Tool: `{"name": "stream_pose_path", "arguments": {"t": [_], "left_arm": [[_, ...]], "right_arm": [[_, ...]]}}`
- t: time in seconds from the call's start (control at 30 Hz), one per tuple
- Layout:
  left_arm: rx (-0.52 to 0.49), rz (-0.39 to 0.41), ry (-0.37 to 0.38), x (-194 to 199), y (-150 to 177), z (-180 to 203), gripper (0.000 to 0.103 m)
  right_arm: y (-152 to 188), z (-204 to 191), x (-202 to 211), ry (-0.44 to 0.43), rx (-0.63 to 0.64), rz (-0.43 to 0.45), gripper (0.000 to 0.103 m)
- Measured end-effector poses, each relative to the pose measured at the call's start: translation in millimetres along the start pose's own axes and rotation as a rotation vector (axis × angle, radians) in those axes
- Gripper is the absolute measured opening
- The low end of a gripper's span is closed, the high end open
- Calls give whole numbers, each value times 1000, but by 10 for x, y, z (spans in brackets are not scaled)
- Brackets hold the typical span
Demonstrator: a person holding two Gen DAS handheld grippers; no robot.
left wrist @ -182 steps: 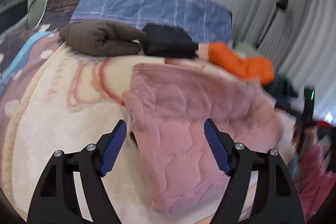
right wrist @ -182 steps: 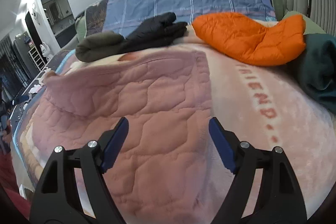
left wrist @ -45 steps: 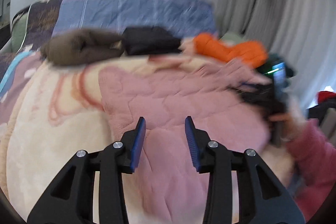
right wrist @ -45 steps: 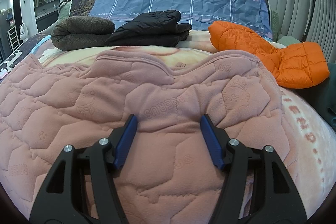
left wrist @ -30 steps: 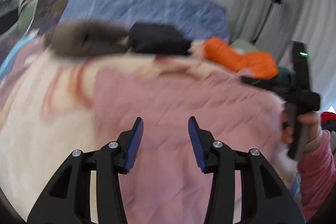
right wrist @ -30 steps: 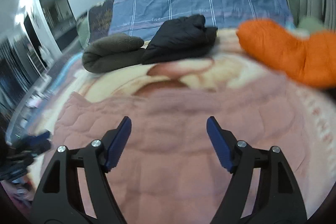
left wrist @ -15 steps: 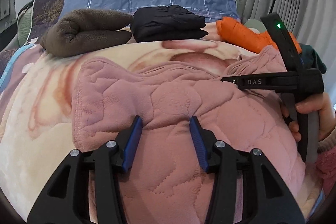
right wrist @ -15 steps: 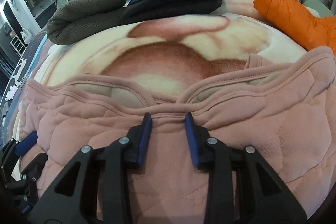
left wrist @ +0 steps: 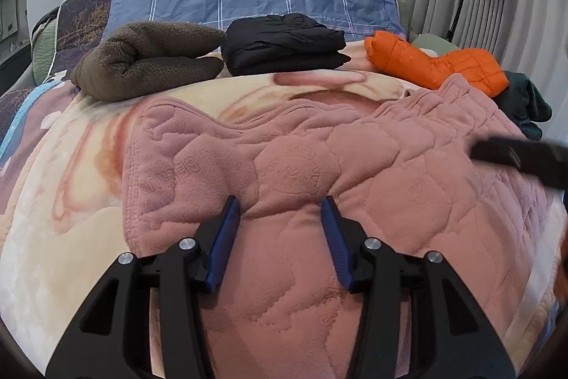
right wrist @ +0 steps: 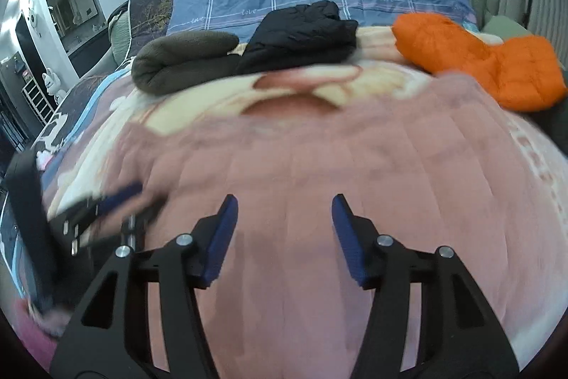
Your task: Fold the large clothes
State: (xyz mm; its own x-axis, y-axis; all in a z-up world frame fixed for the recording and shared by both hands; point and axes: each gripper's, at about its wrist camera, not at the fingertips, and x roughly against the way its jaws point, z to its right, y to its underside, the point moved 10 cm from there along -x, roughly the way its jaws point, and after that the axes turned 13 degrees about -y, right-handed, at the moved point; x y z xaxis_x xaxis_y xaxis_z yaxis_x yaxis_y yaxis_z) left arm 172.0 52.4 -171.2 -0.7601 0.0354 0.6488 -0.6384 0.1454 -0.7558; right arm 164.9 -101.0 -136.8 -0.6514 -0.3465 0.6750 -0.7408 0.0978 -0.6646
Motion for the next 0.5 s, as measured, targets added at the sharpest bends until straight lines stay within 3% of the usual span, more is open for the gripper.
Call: {"name": "stream_pose_path", "arguments": {"t": [0.1,0.17,0.27,0.33,0.4,0.5], "left_arm": [[4,6,4,6,-4,1,50],[7,5,0,-3,-8,5,50],[-1,10,-12,4,-2,3,51],[3,12,-8,20,5,-2,51],[5,20,-10,45,13,-11,51],[10,15,-5,41,15,-20,51]], "right_arm": [[369,187,-224,7,17,-51,53],[401,160,-313,58,103,-26,53],[348,119,-306,74,84,-40,56],[329,116,-202,47,56,-41,52],[310,67,103,9,-21,-1,36],[364,-71,467,-16,41,46,33]]}}
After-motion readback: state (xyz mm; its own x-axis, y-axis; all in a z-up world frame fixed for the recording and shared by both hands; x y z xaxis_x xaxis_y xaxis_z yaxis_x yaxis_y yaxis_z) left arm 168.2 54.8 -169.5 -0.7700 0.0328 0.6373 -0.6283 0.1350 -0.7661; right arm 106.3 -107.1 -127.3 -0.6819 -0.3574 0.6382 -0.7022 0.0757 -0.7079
